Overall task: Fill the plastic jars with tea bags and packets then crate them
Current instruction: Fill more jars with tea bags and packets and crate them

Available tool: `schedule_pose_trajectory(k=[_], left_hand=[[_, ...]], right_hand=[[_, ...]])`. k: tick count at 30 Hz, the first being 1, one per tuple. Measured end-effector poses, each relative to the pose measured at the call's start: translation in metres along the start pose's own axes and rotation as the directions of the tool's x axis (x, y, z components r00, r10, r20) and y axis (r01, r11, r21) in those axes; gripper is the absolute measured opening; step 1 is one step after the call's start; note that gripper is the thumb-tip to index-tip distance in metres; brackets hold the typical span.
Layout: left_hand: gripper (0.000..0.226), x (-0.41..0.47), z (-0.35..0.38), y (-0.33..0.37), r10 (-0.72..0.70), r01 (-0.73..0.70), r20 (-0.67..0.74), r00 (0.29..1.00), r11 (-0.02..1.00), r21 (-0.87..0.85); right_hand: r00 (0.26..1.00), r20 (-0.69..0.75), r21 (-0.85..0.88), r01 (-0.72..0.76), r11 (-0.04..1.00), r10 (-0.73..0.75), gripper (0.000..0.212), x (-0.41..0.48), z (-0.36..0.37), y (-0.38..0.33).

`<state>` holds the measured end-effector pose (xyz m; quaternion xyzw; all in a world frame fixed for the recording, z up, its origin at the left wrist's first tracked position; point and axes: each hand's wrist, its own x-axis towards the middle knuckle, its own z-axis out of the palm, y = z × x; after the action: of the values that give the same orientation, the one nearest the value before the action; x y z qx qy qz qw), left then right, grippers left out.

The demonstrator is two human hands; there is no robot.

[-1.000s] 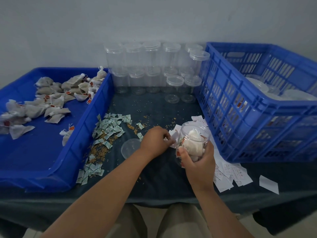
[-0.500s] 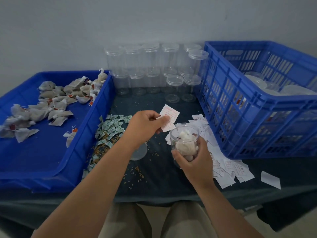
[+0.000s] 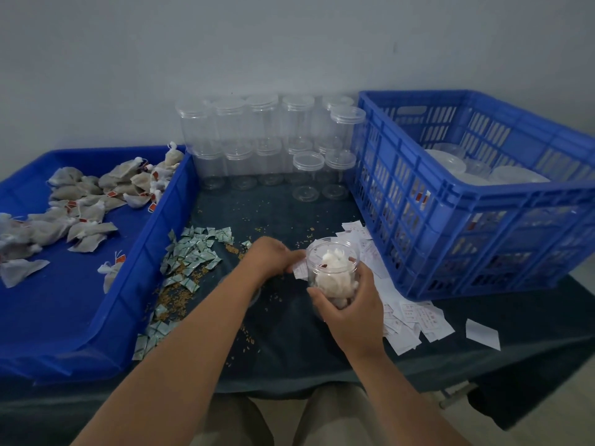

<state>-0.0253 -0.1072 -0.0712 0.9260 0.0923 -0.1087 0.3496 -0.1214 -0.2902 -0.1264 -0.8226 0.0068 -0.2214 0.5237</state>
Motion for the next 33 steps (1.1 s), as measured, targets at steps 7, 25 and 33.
schedule_pose_trajectory(k=[7,25,33], left_hand=[[0.022,-0.042,-0.067,0.015,0.134,-0.189,-0.179,0.975,0.923,-0.336],[0.025,-0.054,-0.045,-0.001,0.178,-0.203,-0.258,0.95,0.976,-0.073],[0.089,-0.048,-0.036,-0.063,-0.065,0.144,-0.145,0.987,0.753,0.642]], right_hand=[[1.0,0.02,-0.024,0.005,1.0,-0.005,0.085,0.001,0.0,0.002],[0.981,0.13,0.017,0.14,0.99,-0.141,0.098,-0.004,-0.002,-0.003],[0.977,0.136,0.026,0.16,0.987,-0.162,0.095,-0.003,0.001,0.001]])
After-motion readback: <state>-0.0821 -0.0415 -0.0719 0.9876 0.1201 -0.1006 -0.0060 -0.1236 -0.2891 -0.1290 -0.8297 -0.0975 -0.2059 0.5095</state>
